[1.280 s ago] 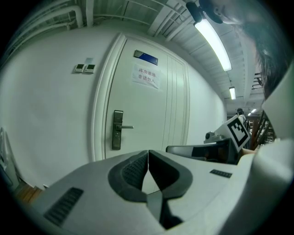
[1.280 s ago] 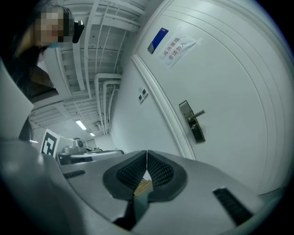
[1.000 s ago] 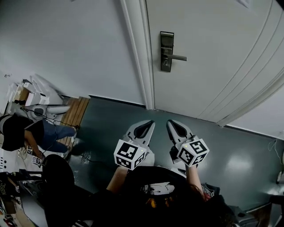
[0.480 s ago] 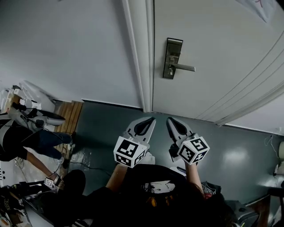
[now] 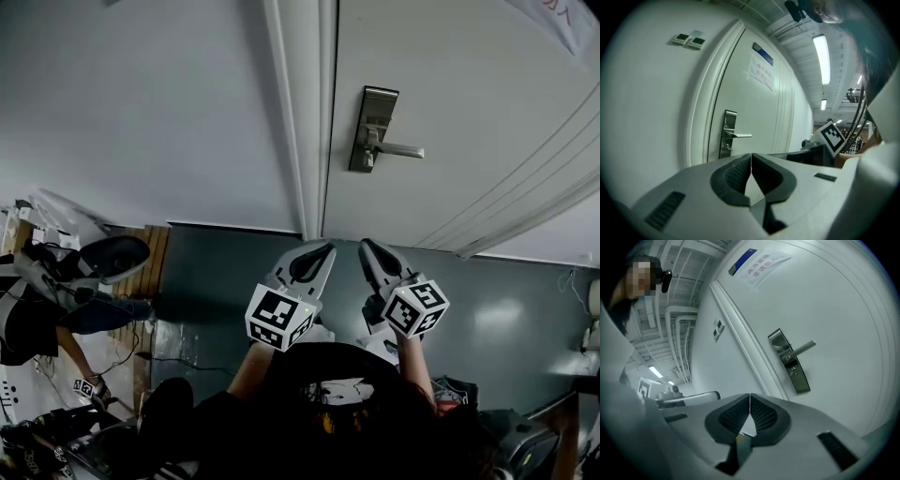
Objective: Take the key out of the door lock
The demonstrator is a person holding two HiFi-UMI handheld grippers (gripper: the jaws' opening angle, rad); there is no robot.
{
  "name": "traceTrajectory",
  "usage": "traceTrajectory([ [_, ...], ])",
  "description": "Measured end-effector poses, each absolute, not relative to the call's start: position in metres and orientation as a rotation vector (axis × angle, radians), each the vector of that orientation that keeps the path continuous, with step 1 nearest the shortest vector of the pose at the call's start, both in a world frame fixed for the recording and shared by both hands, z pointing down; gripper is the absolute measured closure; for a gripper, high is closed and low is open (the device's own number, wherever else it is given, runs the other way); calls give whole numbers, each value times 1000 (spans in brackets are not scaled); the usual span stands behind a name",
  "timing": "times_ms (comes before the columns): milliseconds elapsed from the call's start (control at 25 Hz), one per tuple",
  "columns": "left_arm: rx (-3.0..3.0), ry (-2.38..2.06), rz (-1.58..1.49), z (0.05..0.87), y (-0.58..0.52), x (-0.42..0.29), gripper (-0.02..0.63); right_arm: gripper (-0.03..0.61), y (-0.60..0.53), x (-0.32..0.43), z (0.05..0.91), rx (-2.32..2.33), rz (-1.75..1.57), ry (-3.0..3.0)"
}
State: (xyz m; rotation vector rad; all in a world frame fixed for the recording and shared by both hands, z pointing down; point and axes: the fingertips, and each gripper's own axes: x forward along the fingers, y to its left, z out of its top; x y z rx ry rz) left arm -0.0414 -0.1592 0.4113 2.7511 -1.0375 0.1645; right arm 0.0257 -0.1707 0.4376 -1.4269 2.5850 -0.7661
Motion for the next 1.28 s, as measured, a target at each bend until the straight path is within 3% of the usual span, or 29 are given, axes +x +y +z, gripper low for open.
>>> traceTrajectory([
  [640, 2772, -918, 173, 429, -175, -36, 604, 571, -236, 58, 445, -1563, -729, 2436],
  [1280, 2756, -1021, 165, 417, -228, -15, 604, 566, -326, 94, 481, -1471, -972, 2295],
])
